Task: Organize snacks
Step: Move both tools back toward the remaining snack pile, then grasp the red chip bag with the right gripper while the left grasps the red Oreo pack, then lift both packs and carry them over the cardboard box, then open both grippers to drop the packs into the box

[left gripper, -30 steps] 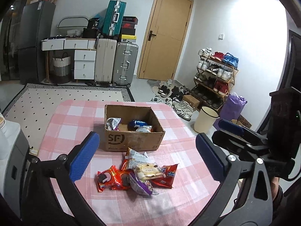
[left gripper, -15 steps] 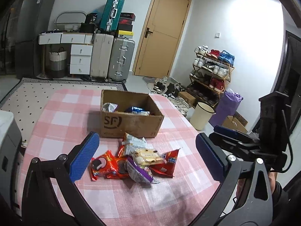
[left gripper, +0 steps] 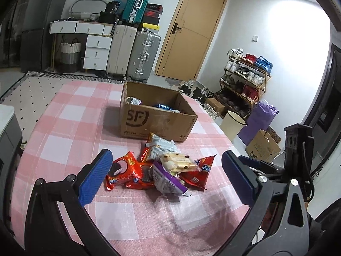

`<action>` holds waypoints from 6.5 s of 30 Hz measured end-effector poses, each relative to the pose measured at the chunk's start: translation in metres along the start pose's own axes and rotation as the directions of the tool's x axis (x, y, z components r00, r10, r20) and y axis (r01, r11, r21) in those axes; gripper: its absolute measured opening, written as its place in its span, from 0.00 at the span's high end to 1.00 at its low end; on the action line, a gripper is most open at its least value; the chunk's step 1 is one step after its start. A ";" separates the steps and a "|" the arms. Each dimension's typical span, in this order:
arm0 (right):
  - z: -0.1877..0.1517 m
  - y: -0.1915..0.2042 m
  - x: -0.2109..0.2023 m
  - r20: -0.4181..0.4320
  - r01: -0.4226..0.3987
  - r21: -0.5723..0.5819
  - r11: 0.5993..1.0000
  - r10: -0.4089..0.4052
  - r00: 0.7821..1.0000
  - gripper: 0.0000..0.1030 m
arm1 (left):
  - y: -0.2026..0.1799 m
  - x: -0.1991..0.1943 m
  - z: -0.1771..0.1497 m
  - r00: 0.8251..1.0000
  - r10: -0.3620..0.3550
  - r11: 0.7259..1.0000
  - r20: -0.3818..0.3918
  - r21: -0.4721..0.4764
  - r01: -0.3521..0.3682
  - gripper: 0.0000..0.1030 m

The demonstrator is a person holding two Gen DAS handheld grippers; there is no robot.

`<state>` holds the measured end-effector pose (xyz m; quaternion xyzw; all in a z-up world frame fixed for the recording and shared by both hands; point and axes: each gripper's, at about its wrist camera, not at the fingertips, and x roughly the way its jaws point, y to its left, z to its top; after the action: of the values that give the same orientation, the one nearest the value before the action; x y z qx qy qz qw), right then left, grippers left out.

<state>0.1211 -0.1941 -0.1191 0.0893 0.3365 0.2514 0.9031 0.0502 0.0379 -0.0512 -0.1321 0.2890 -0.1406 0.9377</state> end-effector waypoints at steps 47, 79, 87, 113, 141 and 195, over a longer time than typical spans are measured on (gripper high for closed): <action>-0.025 -0.033 0.119 -0.201 0.001 -0.016 1.000 -0.005 0.980 0.56 | 0.068 0.103 -0.035 0.990 -0.010 0.995 -0.142 -0.100 -0.004 0.01; -0.019 -0.055 0.067 -0.089 0.008 0.058 0.998 -0.003 0.996 0.56 | 0.099 0.134 -0.040 0.961 0.087 0.977 -0.261 -0.168 -0.133 0.01; -0.017 -0.065 0.063 -0.078 0.018 0.088 0.996 -0.011 0.997 0.56 | 0.115 0.163 -0.043 0.942 0.082 0.963 -0.325 -0.218 -0.159 0.01; -0.022 -0.072 0.041 -0.043 0.048 0.116 0.992 -0.044 0.998 0.56 | 0.127 0.166 -0.045 0.952 0.088 0.958 -0.293 -0.236 -0.161 0.57; 0.032 -0.003 -0.016 0.079 -0.049 0.004 0.999 0.049 0.996 0.56 | 0.059 0.072 0.019 0.994 0.056 0.995 -0.090 -0.079 -0.063 0.57; 0.249 0.003 0.143 0.048 0.018 -0.123 0.992 -0.012 0.999 0.55 | 0.030 0.250 0.227 0.988 0.078 0.997 -0.135 0.036 -0.074 0.57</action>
<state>0.3756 -0.1158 -0.0098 0.0367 0.2996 0.2626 0.9165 0.3854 0.0181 -0.0063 -0.0966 0.3548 -0.1179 0.9224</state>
